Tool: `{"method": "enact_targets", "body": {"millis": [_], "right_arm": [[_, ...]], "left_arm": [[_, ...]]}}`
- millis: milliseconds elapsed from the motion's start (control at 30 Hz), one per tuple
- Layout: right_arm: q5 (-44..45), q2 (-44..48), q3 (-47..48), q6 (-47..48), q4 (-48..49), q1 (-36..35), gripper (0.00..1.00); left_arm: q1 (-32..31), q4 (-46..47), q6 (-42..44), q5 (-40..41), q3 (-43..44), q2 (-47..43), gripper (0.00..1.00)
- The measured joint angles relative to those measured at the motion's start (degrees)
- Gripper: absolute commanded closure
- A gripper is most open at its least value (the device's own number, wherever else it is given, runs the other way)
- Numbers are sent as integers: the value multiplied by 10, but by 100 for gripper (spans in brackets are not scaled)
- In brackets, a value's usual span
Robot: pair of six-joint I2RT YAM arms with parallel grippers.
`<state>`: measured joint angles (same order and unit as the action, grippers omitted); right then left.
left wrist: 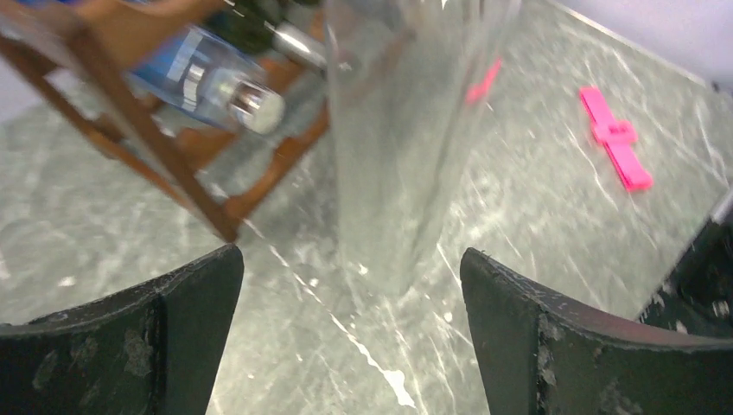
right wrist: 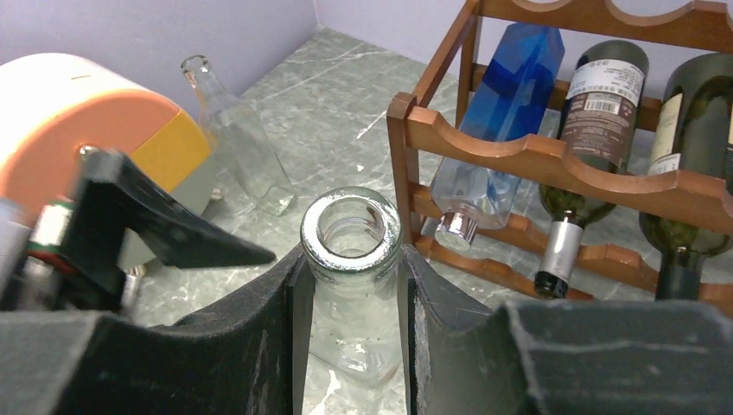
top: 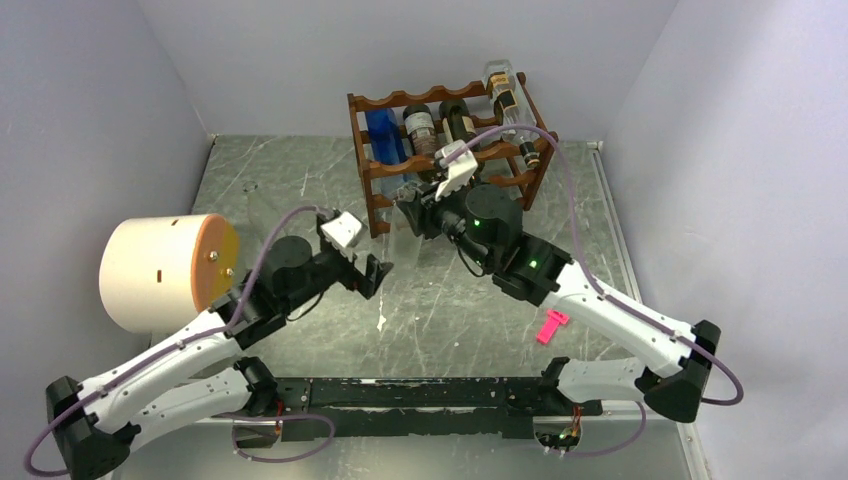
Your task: Put the wine bottle on the wine rack
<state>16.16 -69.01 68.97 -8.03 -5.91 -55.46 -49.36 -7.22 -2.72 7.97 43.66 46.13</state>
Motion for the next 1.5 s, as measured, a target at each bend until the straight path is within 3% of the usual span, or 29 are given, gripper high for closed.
{"method": "enact_targets", "body": {"millis": [300, 500, 733, 867, 1000, 1100, 1167, 1200, 1400, 1500], "right_arm": [[-5, 53, -10, -14, -48, 0, 100], [-38, 75, -12, -20, -61, 0, 100], [-87, 98, -12, -24, -62, 0, 100], [-102, 104, -12, -29, -62, 0, 100], [-115, 105, -12, -33, -62, 0, 100], [-124, 105, -12, -34, -60, 3, 100], [-128, 106, -12, -35, -61, 3, 100], [-129, 107, -12, -35, -61, 4, 100], [-129, 114, 3, -31, -87, 4, 51], [-130, 116, 27, -43, -101, 4, 38]], "left_arm": [[0, 128, 6, -134, -89, 49, 1], [0, 204, 0, -167, -108, 84, 0], [0, 245, -3, -188, -114, 109, 7], [0, 268, 1, -208, -114, 108, 28], [0, 294, 14, -216, -118, 105, 39], [0, 301, 28, -225, -119, 105, 61], [1, 301, 39, -233, -119, 106, 90], [1, 301, 45, -238, -119, 106, 93], [9, 264, 120, -249, -90, 108, 93], [9, 230, 200, -245, -45, 114, 93]]}}
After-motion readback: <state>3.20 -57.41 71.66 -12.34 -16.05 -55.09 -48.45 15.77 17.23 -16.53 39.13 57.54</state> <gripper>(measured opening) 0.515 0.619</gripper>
